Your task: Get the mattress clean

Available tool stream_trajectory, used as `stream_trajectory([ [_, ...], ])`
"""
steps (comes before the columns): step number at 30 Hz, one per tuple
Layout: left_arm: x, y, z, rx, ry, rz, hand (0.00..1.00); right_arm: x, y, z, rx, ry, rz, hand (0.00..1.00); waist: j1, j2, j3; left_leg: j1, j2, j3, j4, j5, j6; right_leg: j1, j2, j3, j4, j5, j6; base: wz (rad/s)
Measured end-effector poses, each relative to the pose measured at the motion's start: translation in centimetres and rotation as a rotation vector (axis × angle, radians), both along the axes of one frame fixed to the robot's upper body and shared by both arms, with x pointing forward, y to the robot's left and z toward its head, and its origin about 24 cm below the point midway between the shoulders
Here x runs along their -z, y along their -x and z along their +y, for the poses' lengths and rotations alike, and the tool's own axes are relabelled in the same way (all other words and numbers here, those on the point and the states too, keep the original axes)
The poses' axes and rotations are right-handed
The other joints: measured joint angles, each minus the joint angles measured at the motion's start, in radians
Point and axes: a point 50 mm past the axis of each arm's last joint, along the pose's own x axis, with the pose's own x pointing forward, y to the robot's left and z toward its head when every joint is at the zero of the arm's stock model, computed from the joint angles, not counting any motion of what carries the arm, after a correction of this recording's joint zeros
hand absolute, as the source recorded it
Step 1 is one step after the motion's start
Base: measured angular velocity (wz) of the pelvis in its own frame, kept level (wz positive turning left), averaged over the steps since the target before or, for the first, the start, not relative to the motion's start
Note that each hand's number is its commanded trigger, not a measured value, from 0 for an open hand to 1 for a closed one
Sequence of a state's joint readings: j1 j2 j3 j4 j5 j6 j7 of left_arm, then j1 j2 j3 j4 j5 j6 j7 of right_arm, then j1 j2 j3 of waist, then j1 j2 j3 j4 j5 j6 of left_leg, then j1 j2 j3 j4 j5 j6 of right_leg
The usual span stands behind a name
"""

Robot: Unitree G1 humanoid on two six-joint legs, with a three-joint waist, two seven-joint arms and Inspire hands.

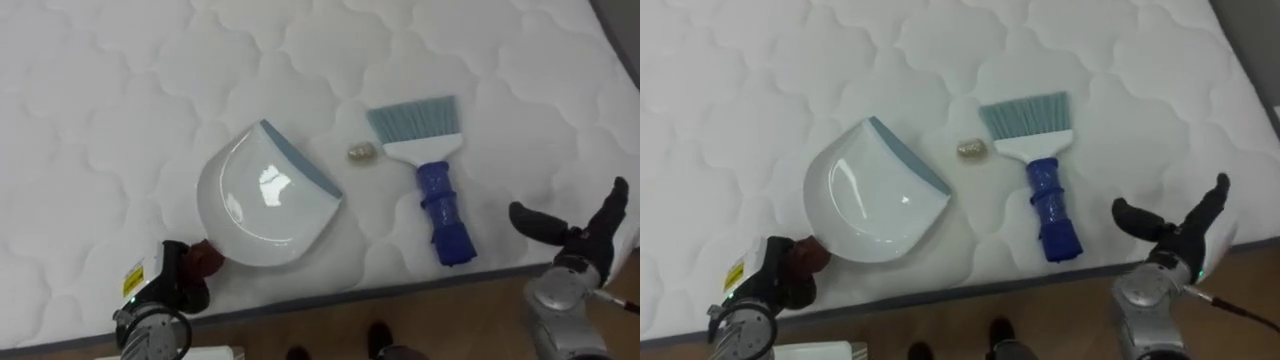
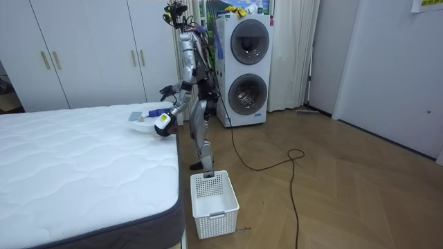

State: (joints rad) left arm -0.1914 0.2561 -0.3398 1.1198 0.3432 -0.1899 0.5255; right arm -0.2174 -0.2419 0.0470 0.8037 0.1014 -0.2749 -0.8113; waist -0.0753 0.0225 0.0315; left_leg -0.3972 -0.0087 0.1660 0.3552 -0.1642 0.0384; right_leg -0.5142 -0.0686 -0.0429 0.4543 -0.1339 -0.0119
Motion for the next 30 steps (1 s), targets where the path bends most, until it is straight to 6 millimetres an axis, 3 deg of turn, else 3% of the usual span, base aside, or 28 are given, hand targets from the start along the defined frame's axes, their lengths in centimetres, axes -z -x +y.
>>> stream_trajectory([
  [5,0.3,0.2,-0.1,0.032,0.033,0.061,1.0,-0.8,-0.3,0.6,-0.011,0.081,-0.055,0.0,0.006,0.002,0.0008,0.005,0.001,0.002,-0.002,-0.001,0.0,0.005,0.0,0.0,-0.002,0.0,0.0,0.0],
  [11,0.3,-0.3,-0.2,0.051,0.06,0.103,1.0,-2.4,-1.3,1.9,-0.067,0.128,-0.133,0.0,0.044,0.004,0.0005,-0.002,0.013,0.026,0.001,-0.007,0.002,-0.011,0.004,0.011,-0.001,0.002,0.0,-0.1],
  [14,0.2,-0.6,-0.2,0.063,0.067,0.11,1.0,-2.3,-1.4,2.4,-0.099,0.132,-0.126,0.0,0.054,0.007,0.0016,-0.008,0.014,0.021,0.001,-0.007,0.002,-0.011,0.004,0.006,-0.005,0.002,0.0,0.05],
  [18,-0.1,-1.1,-0.1,0.057,0.096,0.113,1.0,-1.9,-1.5,3.4,-0.165,0.131,-0.101,0.0,0.058,0.02,0.0088,-0.025,0.017,0.014,0.008,-0.008,0.002,-0.014,-0.001,-0.013,-0.006,0.002,0.0,0.11],
  [28,-0.6,-2.6,-0.4,0.089,0.137,0.14,1.0,-0.6,-1.7,5.2,-0.348,0.135,-0.01,0.0,0.085,0.022,0.0106,-0.045,0.019,0.015,0.027,-0.009,0.004,-0.03,-0.011,-0.021,0.009,-0.001,-0.002,0.03],
  [30,-0.8,-2.9,-0.4,0.093,0.139,0.143,1.0,-0.1,-1.8,5.5,-0.389,0.137,0.026,0.0,0.083,0.022,0.0189,-0.047,0.02,0.015,0.037,-0.013,0.005,-0.029,-0.018,-0.036,0.012,-0.004,-0.004,0.05],
])
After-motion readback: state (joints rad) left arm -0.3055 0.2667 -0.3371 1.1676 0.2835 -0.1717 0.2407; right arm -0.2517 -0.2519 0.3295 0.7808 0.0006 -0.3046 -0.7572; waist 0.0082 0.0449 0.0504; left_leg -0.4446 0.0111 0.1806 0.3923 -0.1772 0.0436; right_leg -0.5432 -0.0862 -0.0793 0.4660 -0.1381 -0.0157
